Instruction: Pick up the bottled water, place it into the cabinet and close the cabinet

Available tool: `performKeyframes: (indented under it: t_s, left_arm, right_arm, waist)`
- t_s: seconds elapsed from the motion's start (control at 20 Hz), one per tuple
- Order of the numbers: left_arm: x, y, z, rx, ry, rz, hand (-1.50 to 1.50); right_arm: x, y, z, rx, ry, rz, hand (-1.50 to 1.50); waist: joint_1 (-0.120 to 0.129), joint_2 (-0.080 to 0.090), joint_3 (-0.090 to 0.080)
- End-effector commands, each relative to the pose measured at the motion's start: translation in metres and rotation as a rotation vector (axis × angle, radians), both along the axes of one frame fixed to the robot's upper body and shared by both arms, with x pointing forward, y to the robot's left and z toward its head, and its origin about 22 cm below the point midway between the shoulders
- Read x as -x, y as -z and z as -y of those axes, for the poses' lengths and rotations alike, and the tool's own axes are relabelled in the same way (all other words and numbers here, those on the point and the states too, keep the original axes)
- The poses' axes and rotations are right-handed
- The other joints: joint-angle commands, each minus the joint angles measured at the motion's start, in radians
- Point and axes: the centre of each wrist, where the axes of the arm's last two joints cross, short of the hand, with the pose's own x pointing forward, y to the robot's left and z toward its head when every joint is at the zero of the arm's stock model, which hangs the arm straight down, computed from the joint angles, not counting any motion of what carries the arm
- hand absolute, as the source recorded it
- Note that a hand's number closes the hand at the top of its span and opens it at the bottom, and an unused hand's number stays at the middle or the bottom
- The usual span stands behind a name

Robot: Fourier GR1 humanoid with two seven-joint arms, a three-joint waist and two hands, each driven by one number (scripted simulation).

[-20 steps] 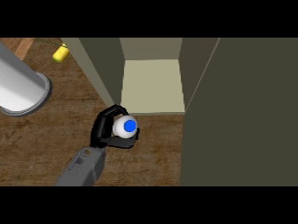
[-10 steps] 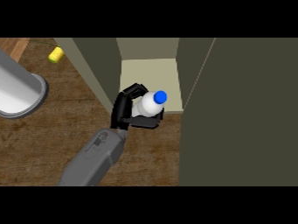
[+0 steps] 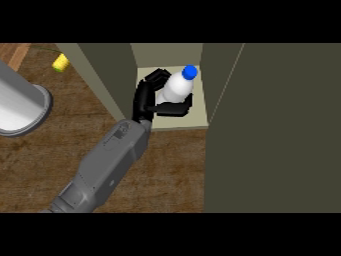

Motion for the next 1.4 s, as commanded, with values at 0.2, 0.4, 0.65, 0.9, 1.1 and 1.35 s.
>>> performKeyframes:
  t_s: [0.2,0.4,0.65,0.9,1.1,1.35]
  left_arm:
    - [-0.028,-0.019,0.003,-0.14,-0.209,-0.009,1.5]
    - [-0.035,-0.008,-0.016,-0.363,-0.306,0.023,1.5]
    - [-0.042,-0.013,-0.019,-0.443,-0.359,0.013,-1.5]
    - [-0.043,-0.01,-0.027,-0.447,-0.403,0.065,-1.5]
    - [-0.051,-0.036,-0.013,-0.277,-0.323,0.173,-1.5]
    - [-0.051,-0.057,0.003,-0.011,-0.197,0.303,1.5]
  right_arm:
    - [0.0,-0.03,-0.001,-0.068,-0.029,0.02,-1.5]
    - [-0.001,-0.005,-0.001,-0.085,-0.011,0.025,-1.5]
    - [0.0,-0.016,0.005,-0.077,-0.029,0.027,-1.5]
    - [0.004,-0.018,0.011,-0.076,-0.036,0.043,-1.5]
    - [0.004,-0.016,-0.001,-0.061,-0.055,0.037,-1.5]
    - [0.002,-0.019,0.001,-0.082,-0.069,0.032,-1.5]
  waist:
    - [-0.017,0.006,0.0]
    - [-0.02,0.013,0.001]
    - [-0.025,0.016,0.0]
    - [-0.035,0.017,0.0]
    - [-0.029,0.019,-0.004]
    - [-0.01,0.014,-0.003]
